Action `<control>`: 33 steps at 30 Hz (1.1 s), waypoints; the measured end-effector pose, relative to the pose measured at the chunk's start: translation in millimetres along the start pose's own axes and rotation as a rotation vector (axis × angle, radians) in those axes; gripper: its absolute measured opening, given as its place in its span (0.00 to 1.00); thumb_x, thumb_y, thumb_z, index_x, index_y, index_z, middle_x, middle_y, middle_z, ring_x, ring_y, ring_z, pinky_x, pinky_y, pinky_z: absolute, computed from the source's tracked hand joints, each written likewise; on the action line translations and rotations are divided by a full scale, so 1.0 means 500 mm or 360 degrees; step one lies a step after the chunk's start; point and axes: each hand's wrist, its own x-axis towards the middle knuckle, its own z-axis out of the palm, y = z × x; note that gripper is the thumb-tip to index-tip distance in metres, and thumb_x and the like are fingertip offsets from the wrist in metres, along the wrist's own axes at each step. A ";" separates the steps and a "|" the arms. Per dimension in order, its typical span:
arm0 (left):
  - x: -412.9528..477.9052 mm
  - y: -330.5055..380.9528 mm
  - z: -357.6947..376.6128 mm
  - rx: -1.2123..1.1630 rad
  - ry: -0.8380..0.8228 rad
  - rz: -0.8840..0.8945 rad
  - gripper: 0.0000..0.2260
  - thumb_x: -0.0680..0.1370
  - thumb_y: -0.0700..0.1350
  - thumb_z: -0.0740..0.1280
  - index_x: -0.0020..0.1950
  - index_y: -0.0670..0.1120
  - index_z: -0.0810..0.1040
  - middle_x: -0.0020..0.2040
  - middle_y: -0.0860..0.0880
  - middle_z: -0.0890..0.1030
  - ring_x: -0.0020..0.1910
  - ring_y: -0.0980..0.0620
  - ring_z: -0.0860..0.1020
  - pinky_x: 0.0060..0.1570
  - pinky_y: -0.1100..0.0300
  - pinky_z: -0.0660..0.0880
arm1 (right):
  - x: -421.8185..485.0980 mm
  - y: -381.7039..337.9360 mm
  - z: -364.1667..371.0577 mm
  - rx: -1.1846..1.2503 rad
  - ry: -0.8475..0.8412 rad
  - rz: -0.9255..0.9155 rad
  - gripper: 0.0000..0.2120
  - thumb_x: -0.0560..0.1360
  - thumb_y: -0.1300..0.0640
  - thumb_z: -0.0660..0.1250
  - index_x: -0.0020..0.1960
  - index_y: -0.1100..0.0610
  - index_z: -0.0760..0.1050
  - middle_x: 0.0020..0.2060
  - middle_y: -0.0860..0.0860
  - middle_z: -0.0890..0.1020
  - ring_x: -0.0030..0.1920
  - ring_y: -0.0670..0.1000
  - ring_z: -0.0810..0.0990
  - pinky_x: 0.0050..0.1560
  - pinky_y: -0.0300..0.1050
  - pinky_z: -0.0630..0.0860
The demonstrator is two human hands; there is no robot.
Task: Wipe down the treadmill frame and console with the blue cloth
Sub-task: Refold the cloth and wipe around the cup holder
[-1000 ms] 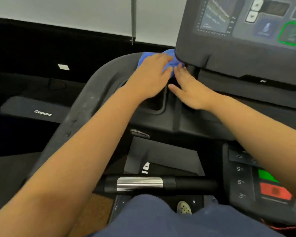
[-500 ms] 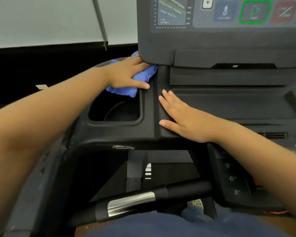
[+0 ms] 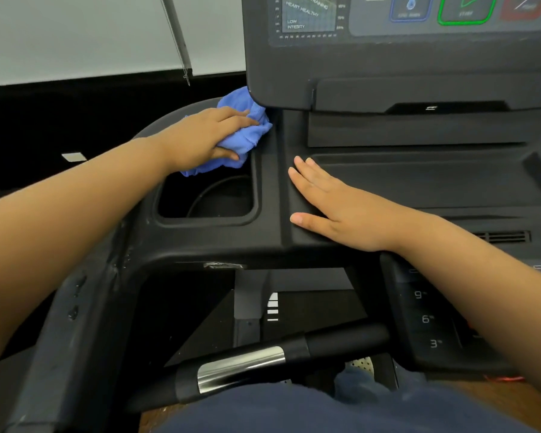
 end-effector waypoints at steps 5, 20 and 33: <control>-0.052 0.017 -0.049 -0.0274 0.0110 -0.0139 0.17 0.75 0.59 0.61 0.55 0.49 0.75 0.50 0.48 0.79 0.51 0.46 0.77 0.53 0.55 0.73 | -0.002 0.001 -0.002 0.0010 -0.0009 -0.0004 0.35 0.79 0.40 0.51 0.77 0.51 0.36 0.76 0.45 0.35 0.74 0.40 0.33 0.70 0.35 0.40; -0.087 0.047 -0.052 -0.0381 -0.0531 -0.0404 0.27 0.60 0.72 0.65 0.49 0.55 0.74 0.42 0.55 0.79 0.42 0.55 0.76 0.42 0.64 0.72 | 0.000 -0.003 0.002 -0.0015 0.0014 0.0017 0.35 0.79 0.40 0.50 0.77 0.51 0.36 0.76 0.45 0.35 0.74 0.41 0.32 0.72 0.40 0.42; -0.106 0.121 0.034 -0.0158 -0.0776 -0.0422 0.30 0.81 0.56 0.52 0.77 0.50 0.38 0.77 0.53 0.38 0.74 0.56 0.37 0.75 0.54 0.41 | -0.001 -0.008 0.000 -0.0044 0.0021 0.0028 0.35 0.79 0.40 0.49 0.77 0.52 0.36 0.76 0.46 0.35 0.74 0.42 0.33 0.74 0.42 0.44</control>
